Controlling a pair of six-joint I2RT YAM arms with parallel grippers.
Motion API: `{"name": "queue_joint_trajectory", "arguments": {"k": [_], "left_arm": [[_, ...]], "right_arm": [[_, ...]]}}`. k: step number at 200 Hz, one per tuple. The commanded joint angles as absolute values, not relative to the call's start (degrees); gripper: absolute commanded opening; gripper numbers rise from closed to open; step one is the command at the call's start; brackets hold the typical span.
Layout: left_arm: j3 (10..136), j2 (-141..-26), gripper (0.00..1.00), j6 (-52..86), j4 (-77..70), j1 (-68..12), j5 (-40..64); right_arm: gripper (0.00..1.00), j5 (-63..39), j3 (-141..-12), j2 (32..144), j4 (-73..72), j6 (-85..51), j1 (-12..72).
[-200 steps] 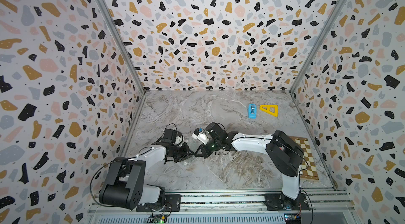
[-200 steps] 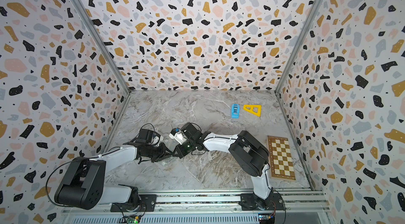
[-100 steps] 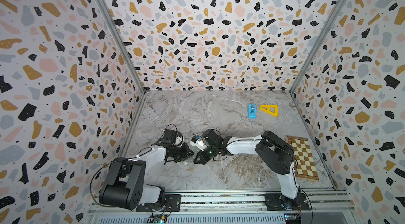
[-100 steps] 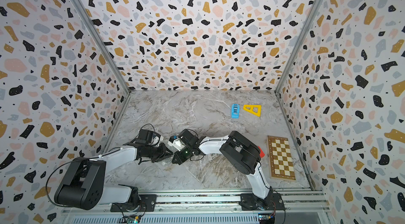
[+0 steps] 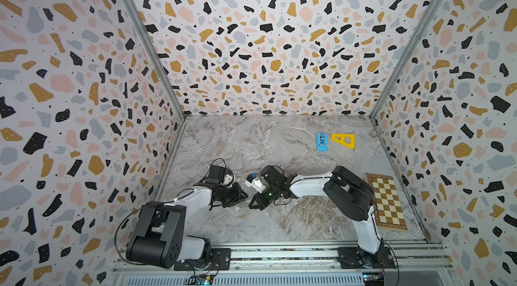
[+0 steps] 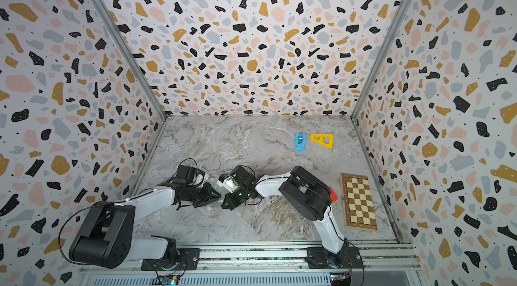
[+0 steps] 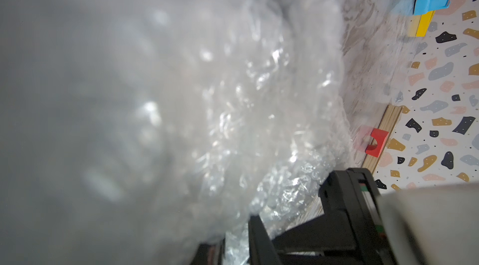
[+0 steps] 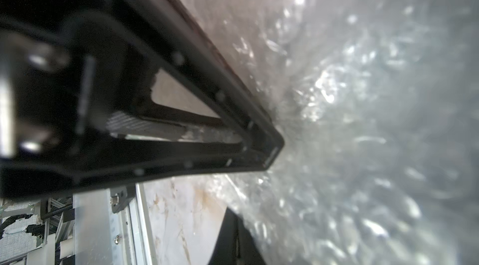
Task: Wrap dinner plates in bubble wrap
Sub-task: Stick the tape on the bubble wrap.
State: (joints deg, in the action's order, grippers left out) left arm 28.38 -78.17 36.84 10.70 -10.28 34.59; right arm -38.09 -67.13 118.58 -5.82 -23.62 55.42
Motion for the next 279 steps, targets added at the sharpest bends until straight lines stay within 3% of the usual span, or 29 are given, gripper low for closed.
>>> {"name": "queue_joint_trajectory", "arguments": {"k": [1,149,199,279], "left_arm": [[26.7,-79.4,0.20,36.5,13.3,-10.5,31.9],[27.1,-79.2,0.20,36.7,13.5,-10.4,32.0],[27.2,-79.1,0.20,36.7,13.6,-10.5,32.0],[27.2,-79.5,0.20,36.8,13.3,-10.5,32.2]], "right_arm": [[0.04,-36.1,-65.6,118.9,-5.6,-23.6,54.2],[0.04,-38.0,-63.6,106.3,0.0,-20.5,53.3],[0.04,-39.9,-67.7,110.9,-2.2,-22.0,56.4],[0.03,-39.6,-71.4,118.8,-3.7,-23.0,53.7]]}}
